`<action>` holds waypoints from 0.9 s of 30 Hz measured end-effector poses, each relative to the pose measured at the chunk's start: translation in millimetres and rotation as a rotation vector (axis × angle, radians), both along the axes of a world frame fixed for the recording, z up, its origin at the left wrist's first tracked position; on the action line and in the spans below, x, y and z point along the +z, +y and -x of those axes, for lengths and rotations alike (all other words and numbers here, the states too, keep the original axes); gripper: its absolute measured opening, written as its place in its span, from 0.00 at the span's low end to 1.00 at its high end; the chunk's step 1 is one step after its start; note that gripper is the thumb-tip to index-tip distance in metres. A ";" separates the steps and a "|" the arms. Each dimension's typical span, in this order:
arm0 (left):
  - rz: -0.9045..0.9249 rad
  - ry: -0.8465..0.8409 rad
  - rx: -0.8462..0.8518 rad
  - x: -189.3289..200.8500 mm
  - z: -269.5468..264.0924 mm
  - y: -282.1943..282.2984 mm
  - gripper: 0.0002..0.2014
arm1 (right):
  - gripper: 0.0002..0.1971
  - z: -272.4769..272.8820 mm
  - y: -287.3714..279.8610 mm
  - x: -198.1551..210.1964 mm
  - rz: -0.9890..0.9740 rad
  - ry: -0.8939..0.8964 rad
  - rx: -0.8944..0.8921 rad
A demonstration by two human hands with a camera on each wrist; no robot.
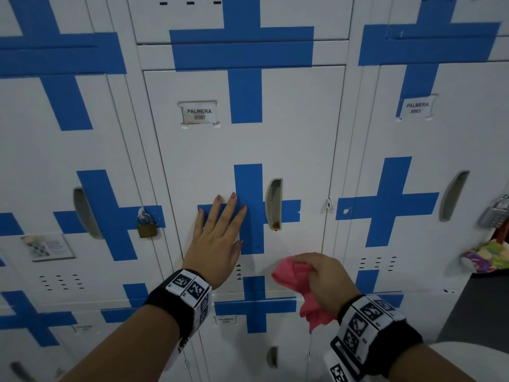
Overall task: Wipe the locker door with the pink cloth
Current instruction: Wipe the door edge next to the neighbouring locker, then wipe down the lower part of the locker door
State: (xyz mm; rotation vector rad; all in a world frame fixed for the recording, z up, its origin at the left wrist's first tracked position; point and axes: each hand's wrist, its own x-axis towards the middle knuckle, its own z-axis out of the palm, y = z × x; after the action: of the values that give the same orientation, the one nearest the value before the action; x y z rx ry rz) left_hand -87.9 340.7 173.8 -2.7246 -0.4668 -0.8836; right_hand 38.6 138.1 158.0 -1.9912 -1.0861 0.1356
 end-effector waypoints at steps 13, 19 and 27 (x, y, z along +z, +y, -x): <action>0.448 -0.015 -0.296 -7.6 17.3 -42.9 0.27 | 0.21 8.1 -0.8 4.5 -0.236 0.310 0.103; 1.169 0.001 -0.547 -24.5 15.6 -78.9 0.34 | 0.14 24.6 -4.4 15.2 -0.319 0.555 0.267; 1.219 -0.214 -0.455 -15.4 7.6 -86.9 0.24 | 0.13 24.5 -8.7 12.0 -0.300 0.482 0.248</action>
State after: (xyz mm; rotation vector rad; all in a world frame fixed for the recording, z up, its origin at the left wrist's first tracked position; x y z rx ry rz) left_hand -95.5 253.8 158.5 -3.9725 -0.5515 -1.3102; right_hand 14.0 129.4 170.0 -1.4494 -0.9635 0.5247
